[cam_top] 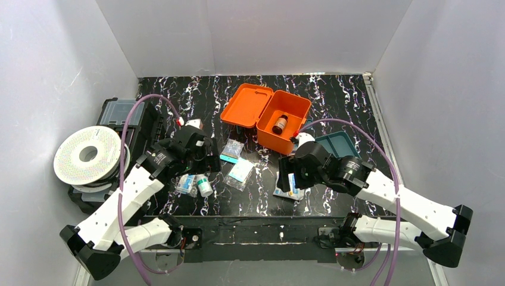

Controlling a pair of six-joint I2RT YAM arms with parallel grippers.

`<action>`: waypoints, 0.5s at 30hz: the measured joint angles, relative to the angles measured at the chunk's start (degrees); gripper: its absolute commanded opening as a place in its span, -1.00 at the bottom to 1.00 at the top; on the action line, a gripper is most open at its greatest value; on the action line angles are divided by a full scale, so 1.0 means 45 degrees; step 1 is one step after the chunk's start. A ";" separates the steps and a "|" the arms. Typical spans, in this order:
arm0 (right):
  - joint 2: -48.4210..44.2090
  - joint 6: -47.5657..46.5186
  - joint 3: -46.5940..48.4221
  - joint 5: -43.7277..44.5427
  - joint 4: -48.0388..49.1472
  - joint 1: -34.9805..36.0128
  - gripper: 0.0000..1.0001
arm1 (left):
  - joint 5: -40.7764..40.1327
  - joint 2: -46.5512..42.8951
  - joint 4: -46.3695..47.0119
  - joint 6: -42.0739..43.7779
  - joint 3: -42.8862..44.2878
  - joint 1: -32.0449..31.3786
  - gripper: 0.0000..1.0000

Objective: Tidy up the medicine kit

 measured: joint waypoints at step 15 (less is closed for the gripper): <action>0.0535 0.0123 -0.0381 -0.0780 0.0854 0.0010 0.84 | -0.1830 0.1172 -0.0535 -0.3101 -0.2371 -0.0003 0.96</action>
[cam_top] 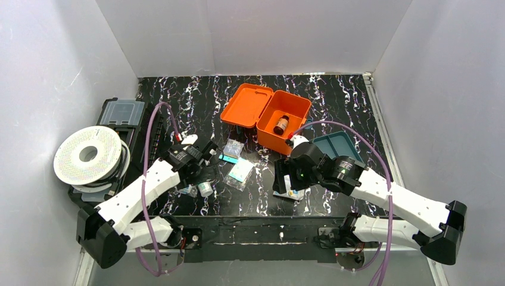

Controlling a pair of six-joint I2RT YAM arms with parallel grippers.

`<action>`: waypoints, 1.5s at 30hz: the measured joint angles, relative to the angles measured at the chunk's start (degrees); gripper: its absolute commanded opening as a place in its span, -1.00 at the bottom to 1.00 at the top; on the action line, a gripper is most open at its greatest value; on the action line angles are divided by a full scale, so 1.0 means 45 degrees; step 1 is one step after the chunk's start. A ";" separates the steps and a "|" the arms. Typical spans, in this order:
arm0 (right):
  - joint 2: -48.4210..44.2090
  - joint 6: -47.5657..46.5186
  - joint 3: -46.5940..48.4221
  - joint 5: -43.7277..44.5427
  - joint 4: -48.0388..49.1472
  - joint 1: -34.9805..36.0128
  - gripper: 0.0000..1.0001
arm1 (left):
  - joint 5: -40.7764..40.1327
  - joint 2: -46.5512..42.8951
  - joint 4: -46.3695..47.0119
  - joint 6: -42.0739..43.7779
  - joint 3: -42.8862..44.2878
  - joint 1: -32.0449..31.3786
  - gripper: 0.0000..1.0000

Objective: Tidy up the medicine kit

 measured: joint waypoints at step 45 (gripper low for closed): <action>-0.0277 -0.0038 -0.1302 -0.0284 0.0536 0.0005 0.50 | 0.1237 0.3279 0.3625 0.0461 -0.2061 0.1870 -0.57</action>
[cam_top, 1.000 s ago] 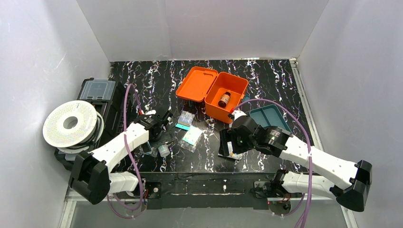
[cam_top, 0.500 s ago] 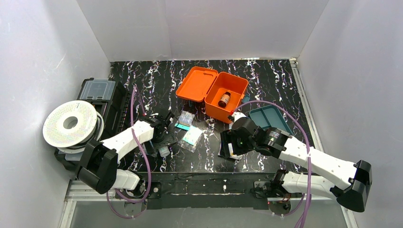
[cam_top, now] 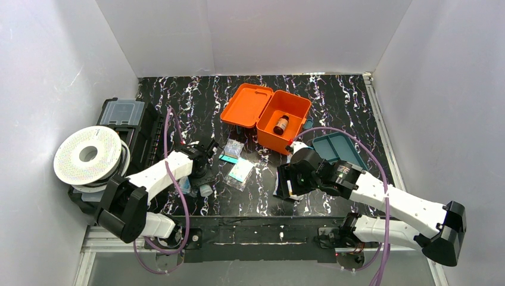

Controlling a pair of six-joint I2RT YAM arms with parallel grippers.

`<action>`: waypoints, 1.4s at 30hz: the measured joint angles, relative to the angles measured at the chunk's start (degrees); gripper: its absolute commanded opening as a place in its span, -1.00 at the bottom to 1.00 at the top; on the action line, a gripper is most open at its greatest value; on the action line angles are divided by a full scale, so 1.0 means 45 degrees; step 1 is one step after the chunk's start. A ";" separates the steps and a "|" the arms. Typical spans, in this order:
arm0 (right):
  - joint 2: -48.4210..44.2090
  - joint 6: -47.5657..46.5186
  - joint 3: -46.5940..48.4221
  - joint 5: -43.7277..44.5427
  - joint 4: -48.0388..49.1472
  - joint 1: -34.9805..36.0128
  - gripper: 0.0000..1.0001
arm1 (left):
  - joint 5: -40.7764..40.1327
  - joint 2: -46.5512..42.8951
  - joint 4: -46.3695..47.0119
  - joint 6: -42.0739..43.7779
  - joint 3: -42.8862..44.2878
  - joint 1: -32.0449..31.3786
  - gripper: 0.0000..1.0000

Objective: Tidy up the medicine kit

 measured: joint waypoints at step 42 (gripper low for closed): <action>-0.4833 -0.0451 -0.0041 -0.0063 -0.0568 0.0000 0.52 | 0.4566 0.3640 -0.0911 0.4349 1.2229 -0.1007 -1.00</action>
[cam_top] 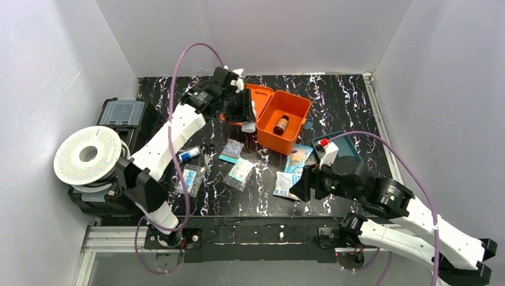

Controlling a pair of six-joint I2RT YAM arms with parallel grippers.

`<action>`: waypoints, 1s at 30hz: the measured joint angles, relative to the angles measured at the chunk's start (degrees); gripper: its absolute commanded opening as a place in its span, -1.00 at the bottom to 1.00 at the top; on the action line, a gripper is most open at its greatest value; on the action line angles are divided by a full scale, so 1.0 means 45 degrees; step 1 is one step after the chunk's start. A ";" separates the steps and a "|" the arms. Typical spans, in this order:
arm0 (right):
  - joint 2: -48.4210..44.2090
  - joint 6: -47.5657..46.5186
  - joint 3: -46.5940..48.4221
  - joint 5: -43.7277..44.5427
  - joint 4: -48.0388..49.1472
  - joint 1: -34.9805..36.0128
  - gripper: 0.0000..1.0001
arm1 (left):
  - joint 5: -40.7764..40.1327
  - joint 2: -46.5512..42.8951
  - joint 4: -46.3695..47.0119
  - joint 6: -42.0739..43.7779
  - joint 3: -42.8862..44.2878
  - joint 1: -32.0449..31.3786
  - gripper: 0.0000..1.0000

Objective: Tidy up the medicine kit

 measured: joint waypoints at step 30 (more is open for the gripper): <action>-0.1911 -0.0992 -0.0627 -0.1532 -0.0030 0.0000 0.58 | 0.2595 0.9696 0.1462 0.1326 0.6605 -0.0940 -1.00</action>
